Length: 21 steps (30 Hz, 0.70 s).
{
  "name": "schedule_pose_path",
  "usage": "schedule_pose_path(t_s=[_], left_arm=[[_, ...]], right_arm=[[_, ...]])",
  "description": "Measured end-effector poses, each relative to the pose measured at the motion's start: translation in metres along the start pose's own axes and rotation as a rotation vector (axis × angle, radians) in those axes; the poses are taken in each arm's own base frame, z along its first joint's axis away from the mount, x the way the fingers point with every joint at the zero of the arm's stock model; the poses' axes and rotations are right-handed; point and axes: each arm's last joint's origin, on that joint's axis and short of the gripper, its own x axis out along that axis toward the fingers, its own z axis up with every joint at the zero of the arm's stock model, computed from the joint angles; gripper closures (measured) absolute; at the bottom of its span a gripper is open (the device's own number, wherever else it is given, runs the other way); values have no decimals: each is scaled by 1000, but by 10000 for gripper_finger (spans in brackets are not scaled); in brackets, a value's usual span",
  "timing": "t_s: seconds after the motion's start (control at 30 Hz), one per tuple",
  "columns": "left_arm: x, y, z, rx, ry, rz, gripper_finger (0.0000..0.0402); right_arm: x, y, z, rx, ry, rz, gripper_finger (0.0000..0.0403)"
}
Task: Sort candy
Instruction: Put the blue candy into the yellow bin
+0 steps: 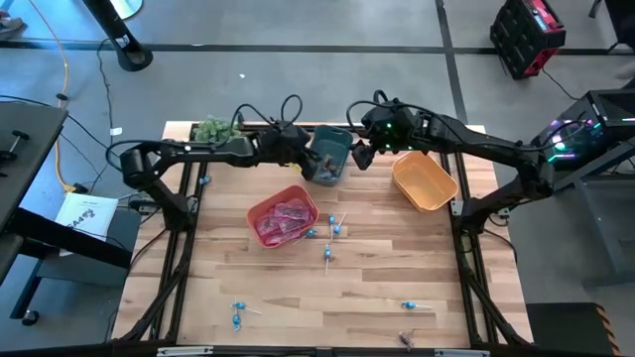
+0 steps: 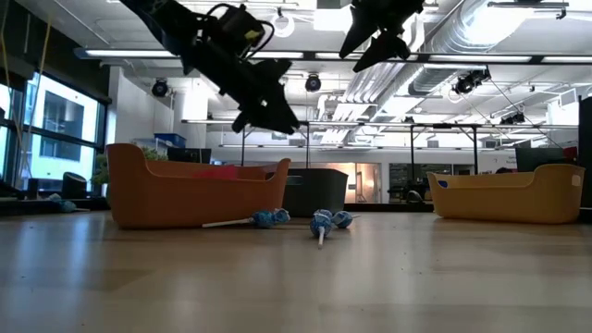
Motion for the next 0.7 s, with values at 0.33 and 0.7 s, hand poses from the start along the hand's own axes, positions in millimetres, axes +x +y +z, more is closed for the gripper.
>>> schedule_pose_path(t_s=[0.33,0.7], left_arm=[[-83,-35,-10,-47,321,-337,233],[-217,-148,-100,89,518,-327,231]], right_arm=[[0,0,0,-79,2,-2,156],[6,0,-3,-184,43,-10,156]])
